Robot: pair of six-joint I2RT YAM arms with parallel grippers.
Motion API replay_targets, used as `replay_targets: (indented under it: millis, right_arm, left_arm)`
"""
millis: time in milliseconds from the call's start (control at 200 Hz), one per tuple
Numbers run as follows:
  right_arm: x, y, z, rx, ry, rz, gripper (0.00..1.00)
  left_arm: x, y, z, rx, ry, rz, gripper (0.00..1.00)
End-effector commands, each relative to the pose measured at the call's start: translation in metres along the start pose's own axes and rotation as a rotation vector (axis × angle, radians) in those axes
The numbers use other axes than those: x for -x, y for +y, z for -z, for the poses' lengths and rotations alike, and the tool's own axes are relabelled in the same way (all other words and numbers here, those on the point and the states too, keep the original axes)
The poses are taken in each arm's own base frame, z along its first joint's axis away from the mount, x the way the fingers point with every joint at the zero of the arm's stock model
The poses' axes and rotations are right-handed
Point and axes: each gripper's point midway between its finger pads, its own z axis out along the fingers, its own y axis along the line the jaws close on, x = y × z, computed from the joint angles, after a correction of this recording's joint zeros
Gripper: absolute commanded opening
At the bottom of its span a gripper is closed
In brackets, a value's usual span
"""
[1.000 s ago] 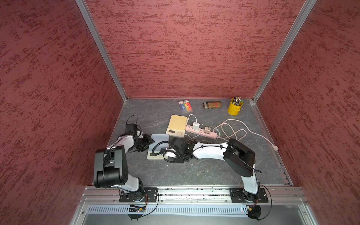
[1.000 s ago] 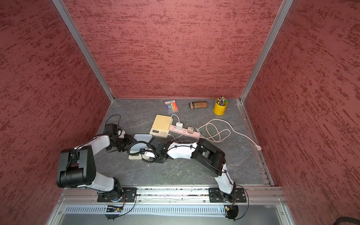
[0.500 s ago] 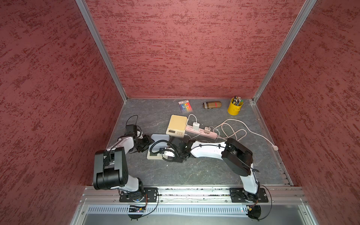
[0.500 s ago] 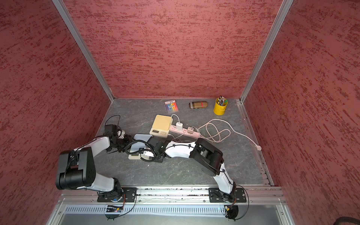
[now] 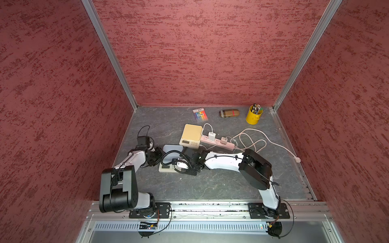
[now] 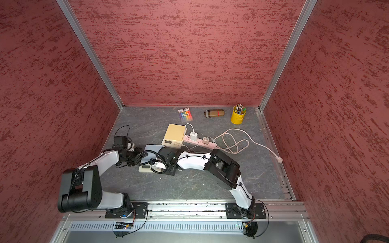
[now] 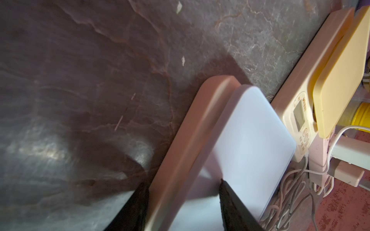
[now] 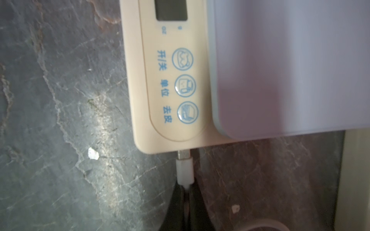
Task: Charge the electronic scale
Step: Insert the charging cable into the electronic scale.
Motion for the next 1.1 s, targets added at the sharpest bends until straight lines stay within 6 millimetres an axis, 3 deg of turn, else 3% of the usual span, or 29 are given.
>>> replay_targets:
  millis: [0,316,566,862,1097]
  right_arm:
    - [0.037,-0.001,0.006,0.027,-0.09,-0.015,0.0]
    - [0.046,-0.009,0.011,-0.008,-0.091,-0.059,0.0]
    - [0.052,-0.016,0.027,-0.097,-0.249,-0.067,0.0]
    - [0.047,-0.004,0.023,-0.088,-0.259,0.023,0.0]
    - [0.041,-0.021,0.013,-0.152,-0.185,-0.063,0.0]
  left_arm:
    - [-0.062,0.027,-0.008,0.11,0.197,0.092,0.56]
    - [-0.077,0.028,-0.012,0.108,0.226,0.113,0.56]
    - [-0.083,0.023,-0.009,0.077,0.245,0.147,0.56]
    - [-0.092,0.019,-0.01,0.067,0.283,0.16,0.56]
    - [-0.096,0.019,-0.011,0.065,0.299,0.171,0.56]
